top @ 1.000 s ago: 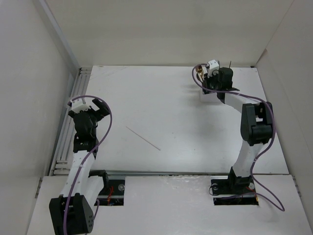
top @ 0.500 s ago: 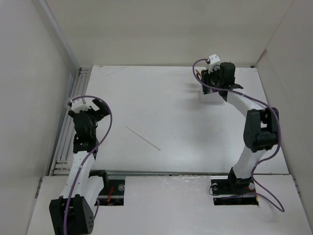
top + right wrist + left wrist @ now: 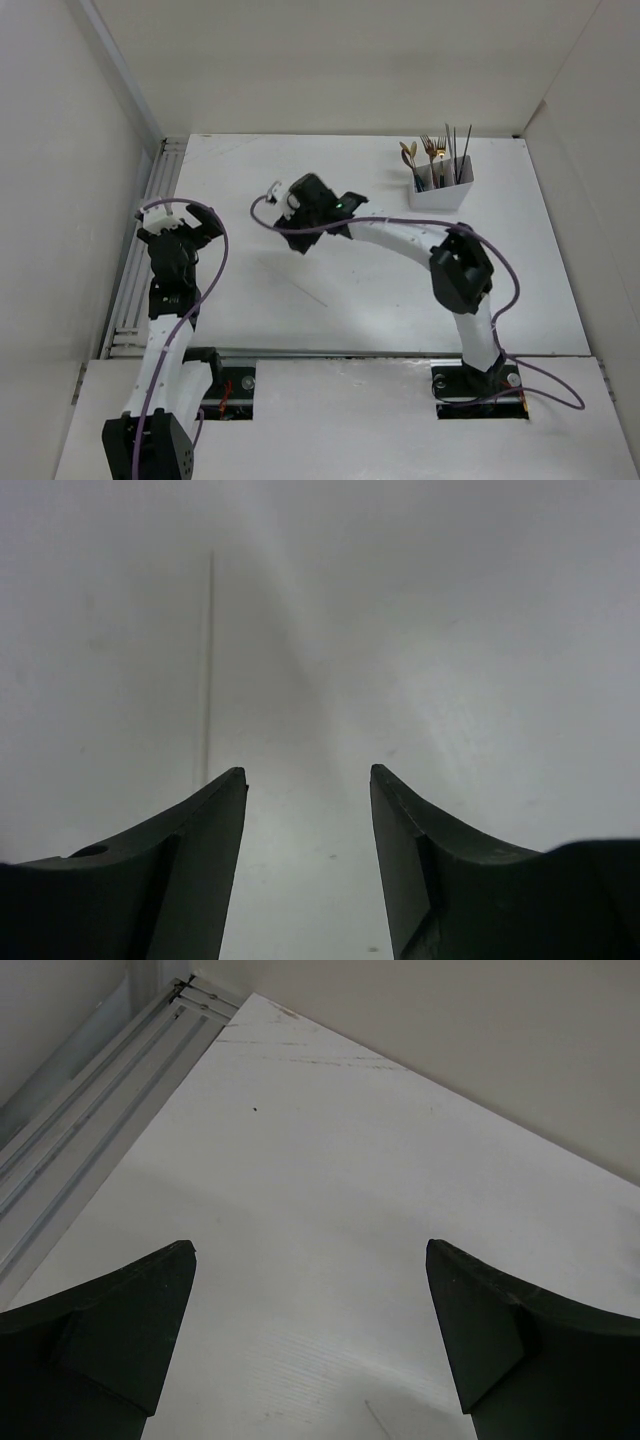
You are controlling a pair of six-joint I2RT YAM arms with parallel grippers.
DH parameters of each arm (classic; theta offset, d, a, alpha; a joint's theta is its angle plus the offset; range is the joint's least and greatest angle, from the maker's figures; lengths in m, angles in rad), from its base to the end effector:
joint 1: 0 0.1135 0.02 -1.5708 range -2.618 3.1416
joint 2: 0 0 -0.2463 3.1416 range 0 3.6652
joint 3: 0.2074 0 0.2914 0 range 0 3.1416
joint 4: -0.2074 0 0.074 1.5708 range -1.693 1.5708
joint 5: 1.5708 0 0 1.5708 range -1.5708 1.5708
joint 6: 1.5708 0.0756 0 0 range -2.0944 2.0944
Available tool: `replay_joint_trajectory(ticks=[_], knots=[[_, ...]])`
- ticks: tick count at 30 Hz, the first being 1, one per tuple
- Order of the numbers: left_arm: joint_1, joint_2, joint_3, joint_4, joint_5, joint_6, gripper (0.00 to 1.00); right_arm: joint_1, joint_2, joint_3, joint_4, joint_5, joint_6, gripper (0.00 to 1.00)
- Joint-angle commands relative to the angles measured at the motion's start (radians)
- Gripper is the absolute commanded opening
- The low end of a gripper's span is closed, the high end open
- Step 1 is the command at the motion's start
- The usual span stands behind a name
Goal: Sort the eating utensils into containers
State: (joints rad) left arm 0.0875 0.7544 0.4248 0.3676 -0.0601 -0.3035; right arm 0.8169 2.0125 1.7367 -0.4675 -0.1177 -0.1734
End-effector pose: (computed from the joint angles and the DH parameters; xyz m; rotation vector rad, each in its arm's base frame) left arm 0.2776 0.0289 0.2523 -0.3448 1.4949 -0.1259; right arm 0.3534 0.3894 0.2154 -1.1712 2.0407 0.4581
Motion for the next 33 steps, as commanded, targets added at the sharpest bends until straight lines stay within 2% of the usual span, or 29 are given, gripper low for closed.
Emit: replay_joint_trajectory(ticks=[1,7,15,21,29,33], knots=[[0.008,-0.026,-0.015,0.008,-0.026,-0.031,0.99,0.057,0.048,0.03,-0.209,0.078,0.087,0.58],[0.008,-0.058,-0.04,-0.019,-0.026,-0.108,0.99,0.157,0.097,0.021,-0.174,0.075,0.129,0.59],[0.008,-0.099,-0.063,-0.088,-0.095,-0.204,0.99,0.2,0.117,-0.051,-0.14,0.113,0.138,0.55],[0.008,-0.135,-0.054,-0.154,-0.066,-0.282,0.96,0.209,0.135,-0.114,-0.068,0.099,0.166,0.5],[0.008,-0.162,-0.054,-0.259,-0.034,-0.364,0.96,0.24,0.135,-0.135,-0.039,0.133,0.166,0.48],[0.008,-0.171,-0.054,-0.268,-0.043,-0.364,0.96,0.24,0.154,-0.144,-0.039,0.104,0.175,0.28]])
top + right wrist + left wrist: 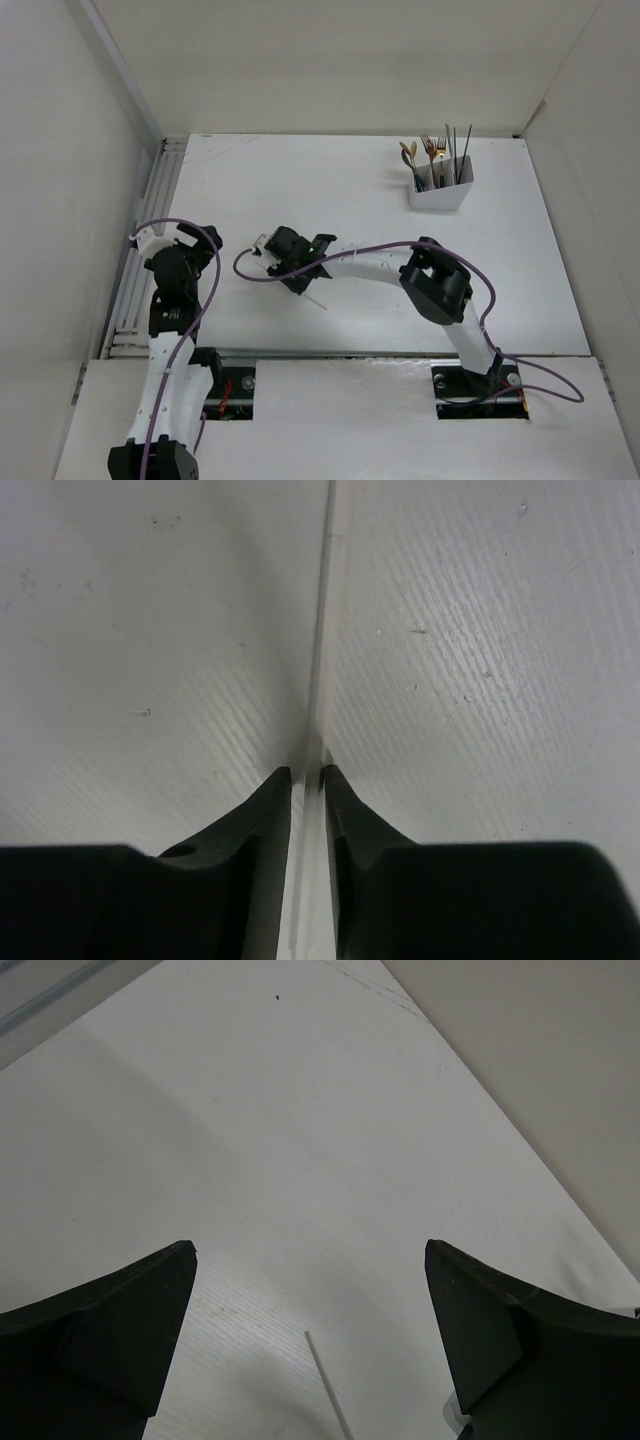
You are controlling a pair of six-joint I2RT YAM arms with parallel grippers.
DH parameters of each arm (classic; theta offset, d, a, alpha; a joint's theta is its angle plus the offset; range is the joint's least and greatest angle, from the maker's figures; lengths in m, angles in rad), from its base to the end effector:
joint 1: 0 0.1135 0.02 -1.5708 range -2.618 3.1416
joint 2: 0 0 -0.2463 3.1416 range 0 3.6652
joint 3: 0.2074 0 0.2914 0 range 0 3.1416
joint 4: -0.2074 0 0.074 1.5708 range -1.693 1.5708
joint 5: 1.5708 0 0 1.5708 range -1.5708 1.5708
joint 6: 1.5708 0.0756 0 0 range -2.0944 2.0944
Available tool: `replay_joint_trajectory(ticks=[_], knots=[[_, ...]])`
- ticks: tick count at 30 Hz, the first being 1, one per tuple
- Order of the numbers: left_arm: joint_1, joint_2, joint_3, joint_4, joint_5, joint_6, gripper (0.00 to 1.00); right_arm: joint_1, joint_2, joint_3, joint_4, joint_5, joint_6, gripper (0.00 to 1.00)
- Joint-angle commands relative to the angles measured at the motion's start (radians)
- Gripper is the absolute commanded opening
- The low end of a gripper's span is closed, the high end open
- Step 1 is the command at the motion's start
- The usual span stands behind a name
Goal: Sort the eating utensils into containers
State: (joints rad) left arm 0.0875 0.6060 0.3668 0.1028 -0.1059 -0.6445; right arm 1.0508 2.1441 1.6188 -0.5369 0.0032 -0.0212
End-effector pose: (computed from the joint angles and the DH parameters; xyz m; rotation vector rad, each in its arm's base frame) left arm 0.2549 0.0304 0.2242 -0.6879 1.5732 -0.3238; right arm 0.2503 0.4366 0.0987 -1.3663 2.3023 0.3389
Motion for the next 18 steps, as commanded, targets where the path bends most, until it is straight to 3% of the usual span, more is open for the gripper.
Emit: replay_joint_trajectory(ticks=[1,6,11,18], knots=[[0.008,-0.023,0.004,-0.003,0.003,-0.023,0.96,0.006,0.031,-0.027,0.04,-0.026,0.023,0.25],[0.008,-0.023,0.014,-0.012,-0.008,-0.001,0.96,0.006,0.082,-0.005,0.014,-0.008,0.032,0.0],[0.008,-0.032,0.014,-0.012,-0.017,0.009,0.96,0.006,0.062,-0.061,0.049,0.003,0.032,0.0],[0.008,-0.041,0.023,-0.022,-0.026,0.019,0.96,-0.109,-0.168,-0.22,0.247,-0.041,0.087,0.0]])
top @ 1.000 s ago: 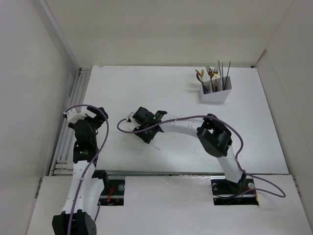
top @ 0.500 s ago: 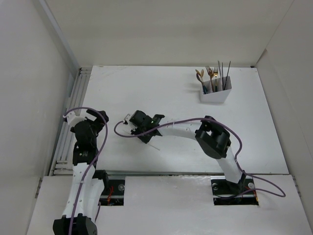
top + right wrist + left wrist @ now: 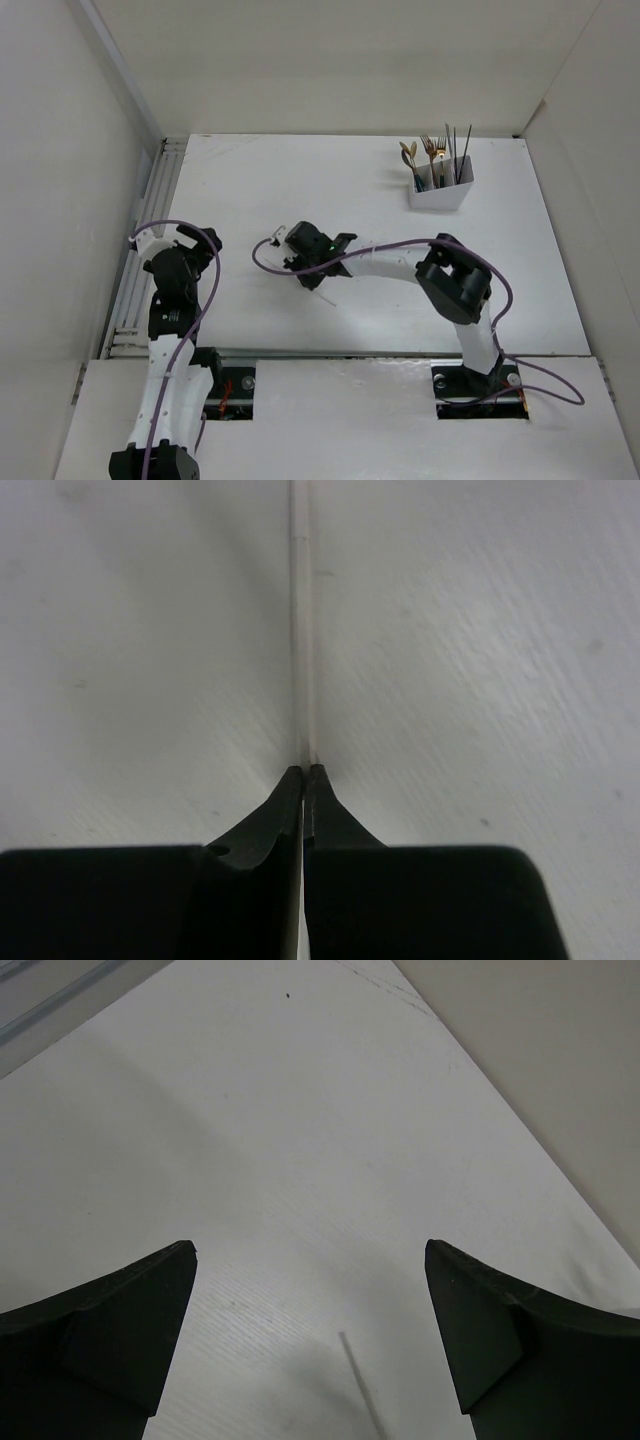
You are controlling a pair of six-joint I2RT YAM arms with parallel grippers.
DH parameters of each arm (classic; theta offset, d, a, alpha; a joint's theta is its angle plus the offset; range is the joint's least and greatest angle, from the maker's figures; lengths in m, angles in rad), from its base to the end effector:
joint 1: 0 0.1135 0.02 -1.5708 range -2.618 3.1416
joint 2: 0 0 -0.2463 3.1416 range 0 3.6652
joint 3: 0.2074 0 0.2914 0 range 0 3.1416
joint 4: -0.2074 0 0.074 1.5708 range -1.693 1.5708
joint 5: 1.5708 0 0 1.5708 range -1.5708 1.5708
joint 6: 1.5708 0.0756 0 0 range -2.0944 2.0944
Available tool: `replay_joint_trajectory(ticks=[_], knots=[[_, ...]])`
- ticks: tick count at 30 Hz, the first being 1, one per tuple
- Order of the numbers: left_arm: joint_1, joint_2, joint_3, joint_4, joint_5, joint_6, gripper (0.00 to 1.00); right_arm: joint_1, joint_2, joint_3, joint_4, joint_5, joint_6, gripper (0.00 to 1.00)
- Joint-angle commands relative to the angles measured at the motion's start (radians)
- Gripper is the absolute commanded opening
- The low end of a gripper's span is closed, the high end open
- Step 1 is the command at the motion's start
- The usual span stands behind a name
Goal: Sort the eating utensils into containers
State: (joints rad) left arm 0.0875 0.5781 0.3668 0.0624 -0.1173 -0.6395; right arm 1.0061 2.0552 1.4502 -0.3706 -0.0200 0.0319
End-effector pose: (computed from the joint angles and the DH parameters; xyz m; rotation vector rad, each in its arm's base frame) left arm 0.2508 0.0309 0.2248 -0.6953 1.5823 -0.3076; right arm 0.2595 0.4124 0.0948 -1.2254 2.2966 0.4186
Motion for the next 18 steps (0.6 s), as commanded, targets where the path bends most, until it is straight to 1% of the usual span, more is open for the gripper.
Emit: replay_joint_trajectory(ticks=[1,2,6,9,13,14,15,16,17,18], knots=[[0.008,-0.014,0.023,0.028,-0.004,0.024,0.96,-0.073,-0.098,-0.051,0.093,-0.018,0.034,0.0],[0.008,-0.014,0.023,0.039,-0.004,0.024,0.96,-0.073,-0.128,-0.063,0.093,-0.006,0.02,0.0],[0.008,-0.004,0.023,0.048,0.005,0.046,0.96,-0.113,-0.168,-0.073,0.127,-0.006,-0.01,0.0],[0.008,-0.004,0.023,0.048,0.005,0.046,0.96,-0.162,-0.214,-0.073,0.136,-0.006,-0.01,0.0],[0.008,-0.004,0.023,0.057,-0.004,0.055,0.96,-0.263,-0.292,-0.073,0.186,-0.015,-0.02,0.0],[0.008,0.006,0.032,0.057,0.016,0.066,0.96,-0.32,-0.309,-0.061,0.197,-0.015,-0.035,0.0],[0.008,0.015,0.032,0.066,0.028,0.083,0.96,-0.351,-0.326,-0.06,0.197,-0.015,-0.046,0.0],[0.008,0.016,0.032,0.103,0.056,0.104,0.95,-0.383,-0.36,-0.044,0.219,-0.015,-0.075,0.0],[0.008,0.026,0.032,0.143,0.177,0.18,0.93,-0.449,-0.377,-0.03,0.228,0.001,-0.095,0.0],[0.008,0.037,0.032,0.198,0.277,0.229,0.92,-0.484,-0.394,-0.03,0.239,0.011,-0.118,0.0]])
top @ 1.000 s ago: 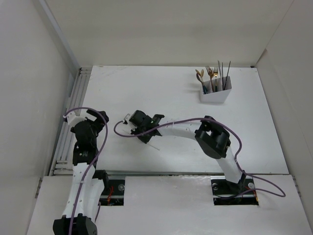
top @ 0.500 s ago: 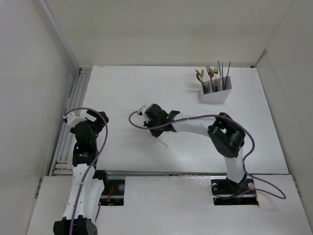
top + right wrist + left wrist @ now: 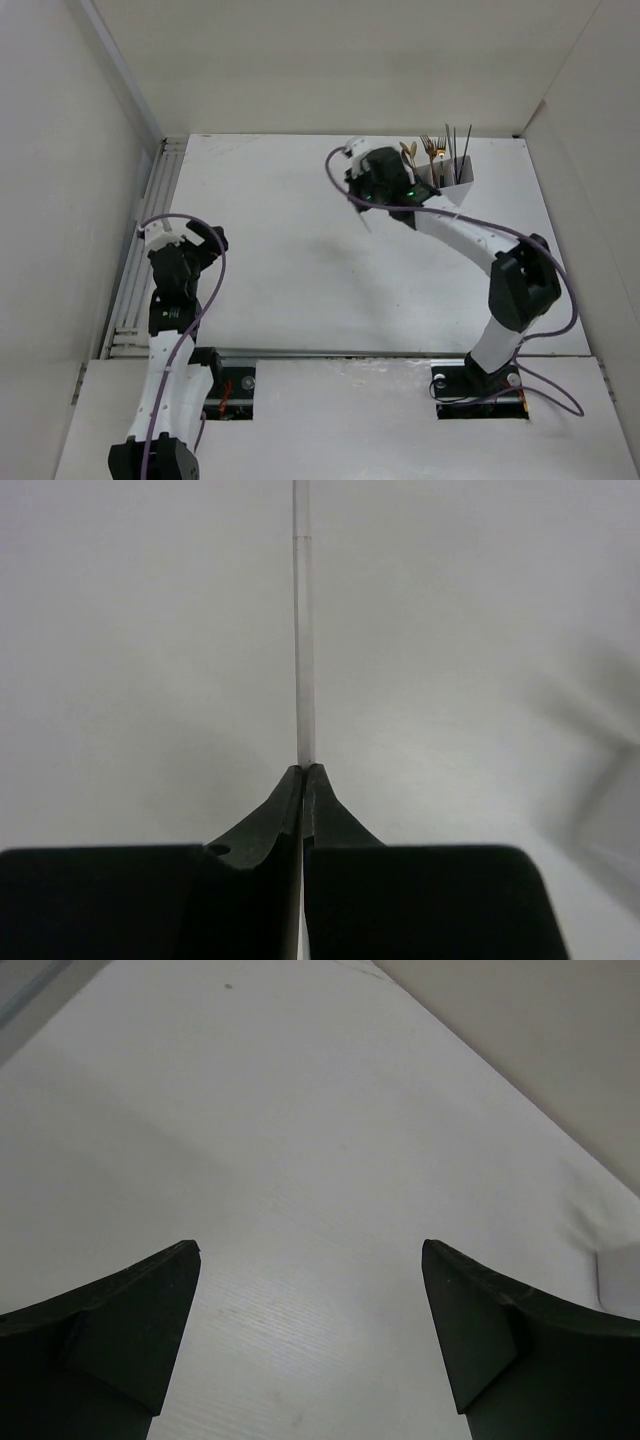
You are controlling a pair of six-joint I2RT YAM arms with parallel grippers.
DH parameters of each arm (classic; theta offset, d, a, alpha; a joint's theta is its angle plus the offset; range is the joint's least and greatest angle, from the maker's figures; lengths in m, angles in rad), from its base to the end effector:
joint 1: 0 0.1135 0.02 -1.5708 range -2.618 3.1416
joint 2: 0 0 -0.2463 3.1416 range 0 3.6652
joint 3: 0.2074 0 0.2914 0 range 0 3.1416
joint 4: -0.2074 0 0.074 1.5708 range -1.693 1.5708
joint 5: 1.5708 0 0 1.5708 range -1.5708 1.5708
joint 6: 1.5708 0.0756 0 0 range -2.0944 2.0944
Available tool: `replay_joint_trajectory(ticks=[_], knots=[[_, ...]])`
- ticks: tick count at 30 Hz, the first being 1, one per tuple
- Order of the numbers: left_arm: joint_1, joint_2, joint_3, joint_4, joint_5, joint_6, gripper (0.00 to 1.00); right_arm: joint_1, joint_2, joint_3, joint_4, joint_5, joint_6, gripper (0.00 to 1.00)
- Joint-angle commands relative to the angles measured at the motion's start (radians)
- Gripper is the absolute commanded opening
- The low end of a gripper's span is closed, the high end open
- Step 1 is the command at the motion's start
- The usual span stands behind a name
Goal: Sort the eating utensils into containers
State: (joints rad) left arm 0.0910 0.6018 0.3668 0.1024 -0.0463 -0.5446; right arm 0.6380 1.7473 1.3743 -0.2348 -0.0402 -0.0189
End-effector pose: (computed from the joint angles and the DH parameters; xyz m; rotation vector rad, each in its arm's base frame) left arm 0.2551 0.0268 0.2251 -0.5679 1.6153 -0.2984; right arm 0.3785 0.2844 0.2225 -0.7333 2.0800 0.3932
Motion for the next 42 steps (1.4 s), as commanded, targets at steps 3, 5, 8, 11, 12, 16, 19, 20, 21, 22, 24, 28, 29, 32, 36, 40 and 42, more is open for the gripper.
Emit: replay_joint_trajectory(ticks=[3,5,8,11,12,16,19,20,21,22,24,28,29,32,36,40,42], knots=[[0.004,0.111,0.021,0.353,0.566,0.192,0.9,-0.275,-0.123,0.046,0.164,0.013,-0.142,0.0],[0.004,0.226,0.044,0.437,0.664,0.144,0.9,-0.358,-0.132,0.046,0.216,-0.018,-0.179,0.0],[-0.037,0.355,0.079,0.45,0.763,0.165,0.88,-0.486,-0.091,0.068,0.25,-0.056,-0.232,0.0],[-0.089,0.427,0.113,0.45,0.789,0.259,0.87,-0.566,-0.045,0.107,0.294,-0.102,-0.251,0.0],[-0.099,0.447,0.136,0.45,0.799,0.273,0.87,-0.58,-0.011,0.121,0.305,-0.113,-0.251,0.0],[-0.12,0.544,0.205,0.45,0.8,0.273,0.86,-0.621,0.06,0.198,0.33,-0.135,-0.251,0.0],[-0.129,0.587,0.236,0.45,0.79,0.293,0.86,-0.639,0.095,0.23,0.339,-0.145,-0.251,0.0],[-0.129,0.587,0.236,0.45,0.79,0.304,0.86,-0.649,0.095,0.23,0.339,-0.145,-0.251,0.0],[-0.129,0.601,0.236,0.45,0.79,0.322,0.86,-0.649,0.104,0.215,0.348,-0.145,-0.251,0.0],[-0.129,0.615,0.236,0.45,0.79,0.322,0.86,-0.659,0.104,0.201,0.357,-0.145,-0.251,0.0],[-0.129,0.625,0.236,0.45,0.79,0.331,0.86,-0.669,0.104,0.157,0.397,-0.145,-0.251,0.0],[-0.151,0.635,0.247,0.45,0.81,0.341,0.86,-0.678,0.113,0.12,0.407,-0.115,-0.269,0.0],[-0.163,0.645,0.247,0.45,0.81,0.341,0.86,-0.69,0.113,0.12,0.416,-0.115,-0.27,0.0],[-0.183,0.655,0.256,0.45,0.798,0.35,0.86,-0.69,0.124,0.097,0.425,-0.124,-0.28,0.0],[-0.183,0.664,0.265,0.45,0.778,0.35,0.86,-0.69,0.112,0.059,0.425,-0.113,-0.28,0.0],[-0.183,0.673,0.285,0.45,0.778,0.35,0.87,-0.69,0.1,0.014,0.425,-0.089,-0.271,0.0],[-0.183,0.682,0.294,0.45,0.778,0.359,0.87,-0.69,0.09,-0.015,0.425,-0.089,-0.271,0.0]])
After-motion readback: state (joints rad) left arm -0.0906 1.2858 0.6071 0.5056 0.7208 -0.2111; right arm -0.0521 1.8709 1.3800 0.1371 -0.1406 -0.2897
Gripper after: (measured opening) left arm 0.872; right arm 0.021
